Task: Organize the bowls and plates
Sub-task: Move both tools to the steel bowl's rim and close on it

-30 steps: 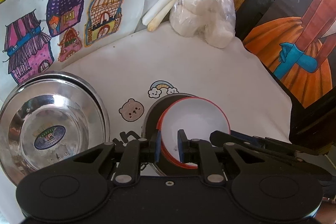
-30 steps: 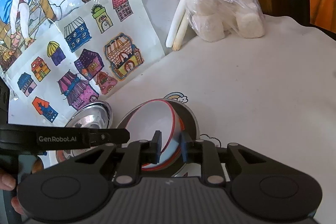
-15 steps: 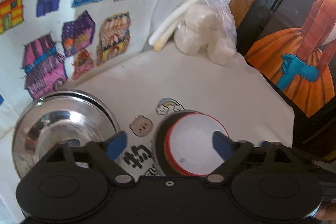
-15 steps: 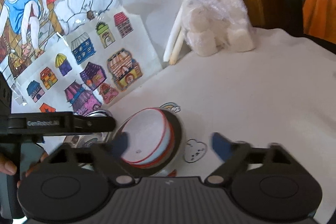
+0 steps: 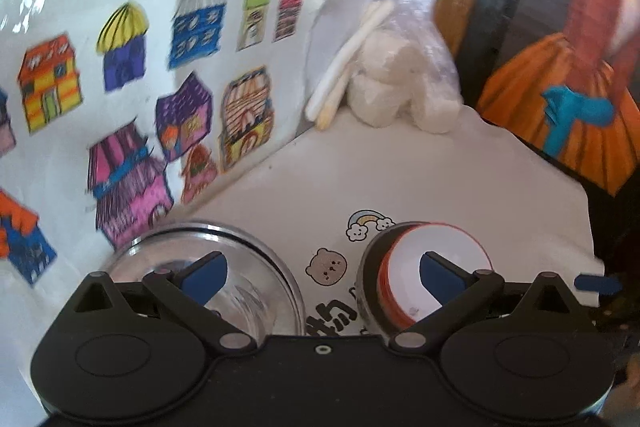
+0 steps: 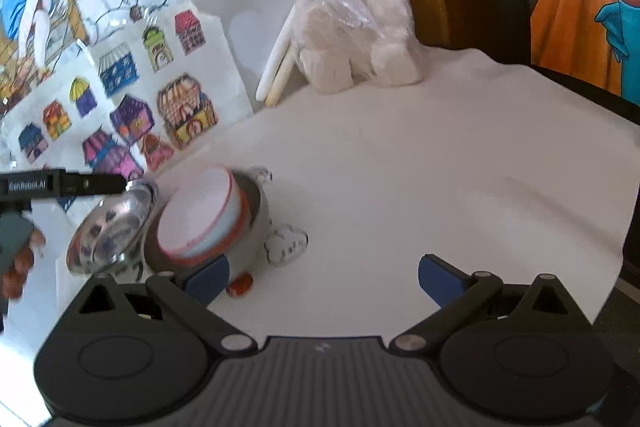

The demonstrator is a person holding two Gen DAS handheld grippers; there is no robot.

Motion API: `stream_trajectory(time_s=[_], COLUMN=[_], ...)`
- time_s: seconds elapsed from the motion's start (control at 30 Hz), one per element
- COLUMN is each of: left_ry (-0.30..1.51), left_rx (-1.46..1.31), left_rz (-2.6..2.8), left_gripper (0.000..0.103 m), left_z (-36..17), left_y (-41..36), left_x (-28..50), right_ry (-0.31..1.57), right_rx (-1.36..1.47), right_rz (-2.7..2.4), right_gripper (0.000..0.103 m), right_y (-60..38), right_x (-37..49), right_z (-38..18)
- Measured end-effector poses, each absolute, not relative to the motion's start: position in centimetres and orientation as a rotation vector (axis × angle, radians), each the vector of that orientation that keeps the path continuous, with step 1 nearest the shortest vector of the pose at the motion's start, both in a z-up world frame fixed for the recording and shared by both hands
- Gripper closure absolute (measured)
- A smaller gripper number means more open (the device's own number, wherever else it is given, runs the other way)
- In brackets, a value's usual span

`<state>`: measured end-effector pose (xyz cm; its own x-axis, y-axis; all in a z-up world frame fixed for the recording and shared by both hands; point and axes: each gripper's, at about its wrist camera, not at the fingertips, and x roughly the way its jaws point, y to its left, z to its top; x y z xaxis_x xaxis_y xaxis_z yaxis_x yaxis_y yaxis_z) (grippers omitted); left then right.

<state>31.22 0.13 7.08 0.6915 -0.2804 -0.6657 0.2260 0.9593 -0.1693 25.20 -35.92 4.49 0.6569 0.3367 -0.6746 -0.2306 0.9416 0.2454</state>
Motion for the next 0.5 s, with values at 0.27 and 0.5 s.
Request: stream_trajectory(time_s=[0.27, 0.5], left_ry=[0.741, 0.761], left_rx=[-0.056, -0.348], left_rz=[-0.322, -0.185], left_gripper=[0.001, 0.001], left_z=[5.7, 3.4], left_y=[-0.4, -1.3], left_x=[26.8, 23.7], right_ry=[0.754, 0.748], right_rx=[0.046, -0.058], right_rz=[0.369, 0.464], right_gripper=[0.0, 0.0], right_y=[-35.8, -34.8], right_x=[24.2, 27.9], right_z=[4.8, 5.3])
